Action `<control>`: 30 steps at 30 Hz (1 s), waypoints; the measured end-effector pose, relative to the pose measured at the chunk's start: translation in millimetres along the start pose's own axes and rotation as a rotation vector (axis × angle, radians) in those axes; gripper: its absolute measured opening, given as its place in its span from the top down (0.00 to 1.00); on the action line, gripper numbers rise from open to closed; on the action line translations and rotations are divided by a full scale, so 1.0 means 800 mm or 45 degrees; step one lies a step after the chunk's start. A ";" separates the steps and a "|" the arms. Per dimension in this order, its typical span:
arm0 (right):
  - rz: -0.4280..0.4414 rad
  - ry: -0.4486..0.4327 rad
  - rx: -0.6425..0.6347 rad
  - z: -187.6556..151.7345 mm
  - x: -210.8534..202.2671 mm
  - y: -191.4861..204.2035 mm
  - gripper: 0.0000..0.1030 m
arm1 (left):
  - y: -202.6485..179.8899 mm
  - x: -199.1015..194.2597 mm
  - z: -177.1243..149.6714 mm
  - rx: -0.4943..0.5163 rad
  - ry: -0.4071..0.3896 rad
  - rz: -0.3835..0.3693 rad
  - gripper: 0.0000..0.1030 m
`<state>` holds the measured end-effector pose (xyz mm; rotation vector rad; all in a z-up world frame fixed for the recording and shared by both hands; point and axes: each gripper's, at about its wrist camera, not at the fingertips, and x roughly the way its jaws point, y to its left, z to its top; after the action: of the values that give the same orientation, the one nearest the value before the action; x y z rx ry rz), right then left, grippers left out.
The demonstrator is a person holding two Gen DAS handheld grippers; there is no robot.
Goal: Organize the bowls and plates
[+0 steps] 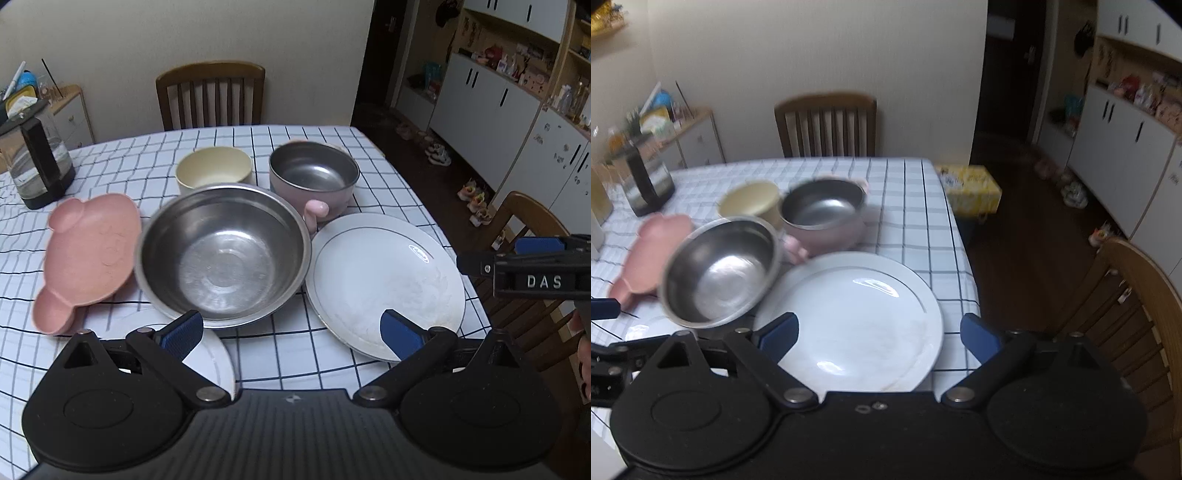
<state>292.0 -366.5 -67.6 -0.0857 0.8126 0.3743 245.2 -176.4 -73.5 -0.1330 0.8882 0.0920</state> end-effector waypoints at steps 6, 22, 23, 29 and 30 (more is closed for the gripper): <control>0.017 0.119 -0.053 0.015 0.072 -0.041 0.17 | -0.019 0.056 0.010 0.003 0.074 0.035 0.01; 0.170 0.314 -0.159 0.046 0.173 -0.079 0.52 | -0.038 0.088 0.005 -0.106 0.155 0.078 0.31; 0.180 0.317 -0.157 0.047 0.174 -0.080 0.52 | -0.036 0.090 0.002 -0.136 0.173 0.073 0.31; 0.229 0.362 -0.174 0.050 0.185 -0.082 0.57 | -0.034 0.115 0.003 -0.212 0.224 0.021 0.34; 0.236 0.370 -0.169 0.051 0.187 -0.083 0.57 | -0.033 0.118 0.006 -0.230 0.230 0.010 0.35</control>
<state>437.9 -375.6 -152.4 -0.1929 1.0861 0.6000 311.6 -199.4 -142.3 -0.3102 1.0599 0.1695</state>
